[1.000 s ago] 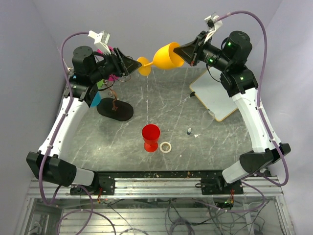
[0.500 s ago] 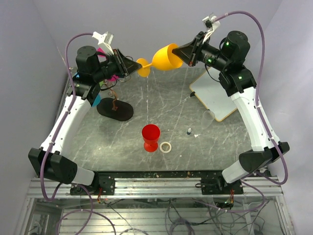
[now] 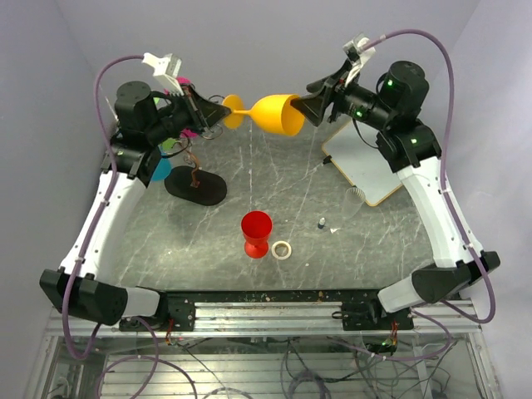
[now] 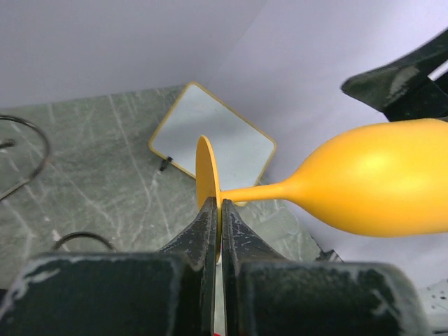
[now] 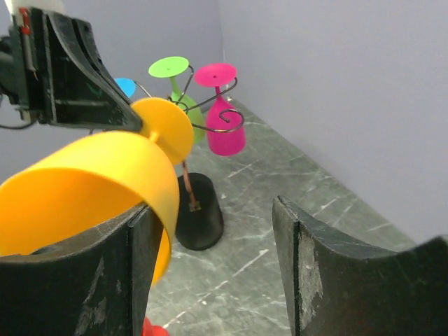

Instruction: Place the wine glass upside down on the wine glass rack

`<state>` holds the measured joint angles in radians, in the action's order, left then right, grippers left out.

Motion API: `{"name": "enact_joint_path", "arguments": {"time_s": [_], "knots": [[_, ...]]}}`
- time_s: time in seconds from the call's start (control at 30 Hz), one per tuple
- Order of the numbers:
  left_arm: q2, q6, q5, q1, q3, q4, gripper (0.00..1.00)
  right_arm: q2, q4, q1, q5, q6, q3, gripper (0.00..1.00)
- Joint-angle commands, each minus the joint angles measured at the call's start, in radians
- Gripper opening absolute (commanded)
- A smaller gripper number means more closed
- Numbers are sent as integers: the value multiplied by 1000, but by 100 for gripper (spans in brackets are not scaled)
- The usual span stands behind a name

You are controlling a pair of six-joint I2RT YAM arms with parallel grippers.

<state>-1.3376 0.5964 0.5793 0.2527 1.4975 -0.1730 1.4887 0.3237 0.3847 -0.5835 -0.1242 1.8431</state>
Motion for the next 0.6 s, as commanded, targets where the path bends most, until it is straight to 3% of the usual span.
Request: {"name": "enact_joint_path", "arguments": {"time_s": [0.0,0.1,0.37,0.57], "knots": [[69,-79,-18,-68,44,-35,7,-82,50,3,72,144,-5,64],[98,-190,-69,-88,78,-93,7,-123,99,4,82,241,-15,68],[99,-706,-143,-59,297,-442,7,-213,216,2,147,469,-67,72],[146,-985,-260,-25,337,-539,7,-265,178,2,185,596,-292,75]]}}
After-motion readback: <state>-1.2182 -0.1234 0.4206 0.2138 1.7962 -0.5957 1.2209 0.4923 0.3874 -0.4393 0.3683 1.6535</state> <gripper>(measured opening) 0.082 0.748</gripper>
